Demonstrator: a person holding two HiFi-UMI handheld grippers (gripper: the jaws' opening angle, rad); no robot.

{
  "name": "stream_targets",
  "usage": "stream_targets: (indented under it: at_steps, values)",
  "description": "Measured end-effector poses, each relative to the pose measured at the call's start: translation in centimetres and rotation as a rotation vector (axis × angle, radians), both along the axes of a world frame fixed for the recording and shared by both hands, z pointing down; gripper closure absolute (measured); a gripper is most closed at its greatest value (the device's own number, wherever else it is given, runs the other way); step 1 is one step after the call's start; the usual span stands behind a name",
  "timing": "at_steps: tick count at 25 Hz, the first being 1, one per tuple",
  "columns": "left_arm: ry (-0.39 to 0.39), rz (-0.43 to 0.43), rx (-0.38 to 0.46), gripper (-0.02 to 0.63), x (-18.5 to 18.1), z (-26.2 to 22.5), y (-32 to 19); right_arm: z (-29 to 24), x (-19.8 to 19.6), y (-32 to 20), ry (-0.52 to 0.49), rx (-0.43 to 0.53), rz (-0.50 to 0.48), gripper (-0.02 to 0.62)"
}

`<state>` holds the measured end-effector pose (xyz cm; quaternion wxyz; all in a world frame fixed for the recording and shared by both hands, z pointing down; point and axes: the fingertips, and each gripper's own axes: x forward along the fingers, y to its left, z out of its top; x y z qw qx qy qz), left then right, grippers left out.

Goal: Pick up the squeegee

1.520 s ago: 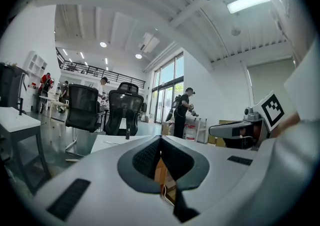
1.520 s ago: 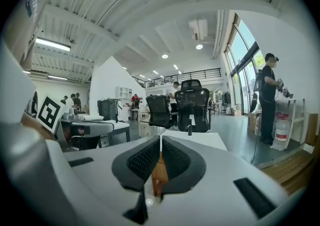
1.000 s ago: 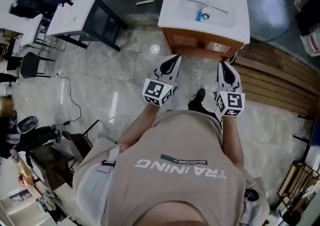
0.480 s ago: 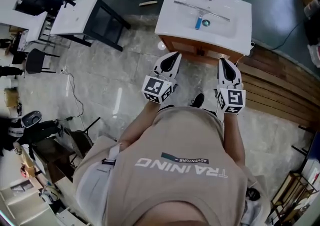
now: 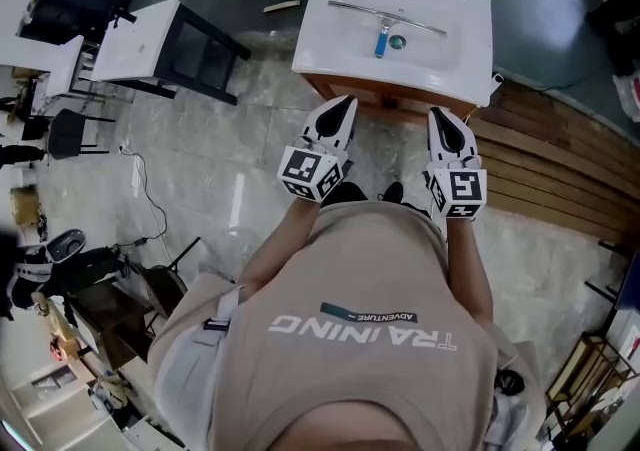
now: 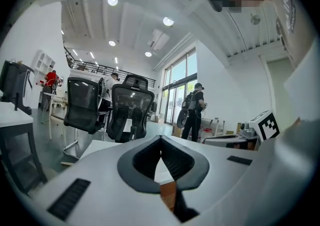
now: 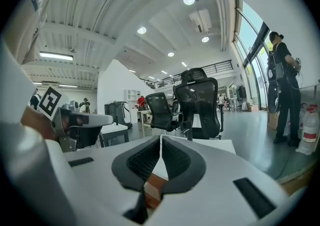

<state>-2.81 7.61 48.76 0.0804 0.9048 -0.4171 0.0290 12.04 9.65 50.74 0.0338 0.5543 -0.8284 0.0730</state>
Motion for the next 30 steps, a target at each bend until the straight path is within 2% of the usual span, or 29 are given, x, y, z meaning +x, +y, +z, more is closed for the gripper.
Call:
stream_targets:
  at_steps: [7, 16, 24, 30]
  values:
    - [-0.035, 0.012, 0.011, 0.594, -0.1, 0.0, -1.2, 0.0, -0.4, -1.6, 0.003, -0.001, -0.002, 0.560]
    - [0.012, 0.065, -0.011, 0.594, 0.6, 0.1, -4.6, -0.5, -1.0, -3.5, 0.046, -0.003, 0.019, 0.560]
    - [0.004, 0.122, 0.016, 0.594, 0.2, -1.0, -7.7, -2.0, -2.2, -6.9, 0.067, 0.008, 0.050, 0.560]
    - [0.025, 0.158, 0.000, 0.594, -0.1, -0.7, -9.8, -1.7, -2.8, -8.5, 0.076, -0.016, 0.079, 0.560]
